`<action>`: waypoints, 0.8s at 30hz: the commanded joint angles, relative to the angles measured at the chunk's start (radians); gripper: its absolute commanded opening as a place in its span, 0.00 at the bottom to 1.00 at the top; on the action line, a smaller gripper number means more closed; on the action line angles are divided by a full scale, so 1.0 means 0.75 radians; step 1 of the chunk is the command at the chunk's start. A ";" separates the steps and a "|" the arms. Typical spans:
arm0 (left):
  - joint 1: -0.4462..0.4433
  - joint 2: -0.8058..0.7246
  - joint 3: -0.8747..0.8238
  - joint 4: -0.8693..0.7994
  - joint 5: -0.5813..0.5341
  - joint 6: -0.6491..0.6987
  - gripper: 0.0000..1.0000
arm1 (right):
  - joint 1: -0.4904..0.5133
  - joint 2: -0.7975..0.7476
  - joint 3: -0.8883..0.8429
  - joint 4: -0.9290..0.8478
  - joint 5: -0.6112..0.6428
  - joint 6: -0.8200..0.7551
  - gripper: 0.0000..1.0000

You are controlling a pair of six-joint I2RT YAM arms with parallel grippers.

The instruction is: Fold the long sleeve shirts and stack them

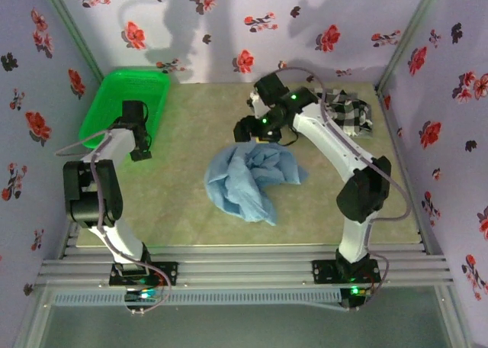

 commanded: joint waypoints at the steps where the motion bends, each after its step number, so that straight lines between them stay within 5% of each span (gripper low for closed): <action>1: -0.003 -0.141 0.057 -0.006 0.049 0.148 1.00 | -0.045 -0.043 0.111 -0.049 0.075 -0.055 0.81; 10: -0.065 -0.454 0.026 -0.258 0.052 0.436 1.00 | -0.276 -0.383 -0.360 -0.045 0.121 -0.117 0.84; 17: -0.217 -0.649 0.012 -0.529 0.011 0.667 1.00 | -0.316 -0.584 -0.889 0.144 0.076 -0.015 0.83; 21: -0.448 -0.671 0.020 -0.555 0.014 0.834 1.00 | -0.316 -0.591 -1.071 0.283 0.035 0.065 0.81; 24: -0.666 -0.511 0.086 -0.538 0.195 0.978 0.98 | -0.319 -0.551 -1.189 0.403 0.034 0.120 0.79</action>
